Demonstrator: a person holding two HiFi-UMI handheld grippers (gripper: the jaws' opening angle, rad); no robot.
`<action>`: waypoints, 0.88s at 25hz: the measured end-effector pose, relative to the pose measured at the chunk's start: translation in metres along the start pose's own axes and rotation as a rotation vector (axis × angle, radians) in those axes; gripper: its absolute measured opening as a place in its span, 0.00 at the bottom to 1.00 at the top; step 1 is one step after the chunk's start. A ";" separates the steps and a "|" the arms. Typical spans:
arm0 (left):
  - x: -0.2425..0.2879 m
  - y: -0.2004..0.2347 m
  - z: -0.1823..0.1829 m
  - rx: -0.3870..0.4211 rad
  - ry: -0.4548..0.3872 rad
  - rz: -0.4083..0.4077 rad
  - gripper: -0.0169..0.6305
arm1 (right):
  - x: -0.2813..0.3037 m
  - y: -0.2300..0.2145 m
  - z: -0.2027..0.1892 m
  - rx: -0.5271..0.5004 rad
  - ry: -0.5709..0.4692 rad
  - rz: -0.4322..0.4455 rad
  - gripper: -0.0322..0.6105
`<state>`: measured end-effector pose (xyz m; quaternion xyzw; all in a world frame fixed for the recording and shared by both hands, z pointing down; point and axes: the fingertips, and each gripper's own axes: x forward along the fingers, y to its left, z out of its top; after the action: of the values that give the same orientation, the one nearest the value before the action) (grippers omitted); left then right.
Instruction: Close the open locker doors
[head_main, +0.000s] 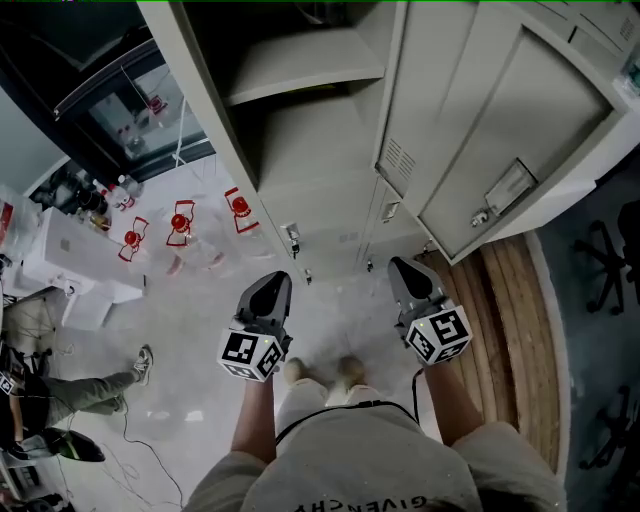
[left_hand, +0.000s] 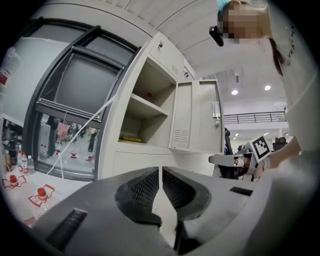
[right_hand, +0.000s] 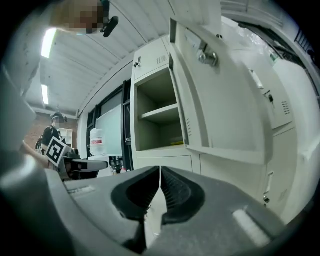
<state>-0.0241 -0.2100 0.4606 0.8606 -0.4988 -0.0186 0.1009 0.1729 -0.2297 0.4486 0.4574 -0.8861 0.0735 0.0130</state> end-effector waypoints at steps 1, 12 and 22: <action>0.005 -0.006 0.001 0.002 -0.002 -0.013 0.05 | -0.008 -0.004 0.003 0.003 -0.003 -0.009 0.06; 0.049 -0.063 0.005 0.018 -0.006 -0.113 0.05 | -0.089 -0.061 0.018 0.042 -0.017 -0.150 0.12; 0.068 -0.106 0.008 0.042 0.003 -0.185 0.05 | -0.099 -0.089 0.056 0.060 -0.091 -0.123 0.30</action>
<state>0.0994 -0.2183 0.4372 0.9051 -0.4171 -0.0158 0.0814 0.3054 -0.2085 0.3951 0.5140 -0.8534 0.0785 -0.0364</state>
